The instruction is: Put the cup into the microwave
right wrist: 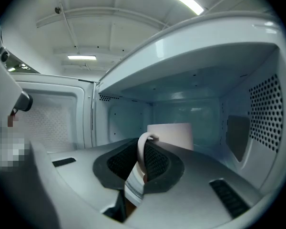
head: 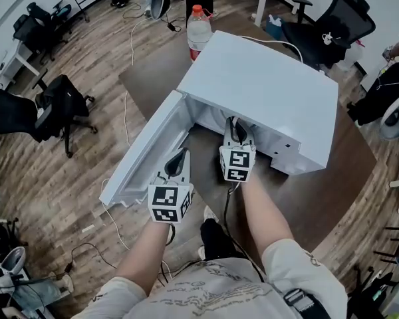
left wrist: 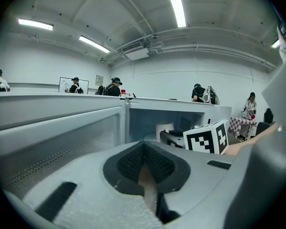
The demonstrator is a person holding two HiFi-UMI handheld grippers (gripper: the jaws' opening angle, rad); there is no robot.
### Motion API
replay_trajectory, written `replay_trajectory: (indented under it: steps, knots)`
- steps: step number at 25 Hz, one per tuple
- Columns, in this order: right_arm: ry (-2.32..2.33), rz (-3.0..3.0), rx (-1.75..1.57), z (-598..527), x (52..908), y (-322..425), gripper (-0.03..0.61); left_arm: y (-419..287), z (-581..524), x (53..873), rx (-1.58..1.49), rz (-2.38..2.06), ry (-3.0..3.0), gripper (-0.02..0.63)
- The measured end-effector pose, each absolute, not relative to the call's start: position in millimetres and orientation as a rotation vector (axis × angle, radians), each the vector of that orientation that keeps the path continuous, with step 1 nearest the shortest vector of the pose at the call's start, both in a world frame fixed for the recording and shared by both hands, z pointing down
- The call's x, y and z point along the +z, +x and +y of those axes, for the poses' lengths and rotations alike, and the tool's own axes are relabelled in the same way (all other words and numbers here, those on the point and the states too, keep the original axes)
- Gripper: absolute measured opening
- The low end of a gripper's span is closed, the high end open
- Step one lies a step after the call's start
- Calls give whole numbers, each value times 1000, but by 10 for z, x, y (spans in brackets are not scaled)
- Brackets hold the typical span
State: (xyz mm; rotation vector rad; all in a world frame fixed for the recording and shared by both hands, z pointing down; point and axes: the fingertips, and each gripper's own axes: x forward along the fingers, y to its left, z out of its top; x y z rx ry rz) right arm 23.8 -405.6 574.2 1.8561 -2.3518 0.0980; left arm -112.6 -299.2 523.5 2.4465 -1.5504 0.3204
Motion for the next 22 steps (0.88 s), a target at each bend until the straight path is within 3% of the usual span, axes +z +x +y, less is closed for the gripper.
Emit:
replay_trajectory:
  steps: [9, 13, 22]
  knots:
    - [1852, -2315, 102, -4191, 5837, 275, 32, -1099, -2996, 5356, 346, -1530, 2437, 14]
    - [1846, -2297, 143, -4137, 5868, 268, 126, -1091, -2993, 5360, 362, -1516, 2439, 14]
    - [1889, -2259, 165, -3873, 5821, 365, 129, -1065, -2954, 5221, 349, -1526, 2453, 14]
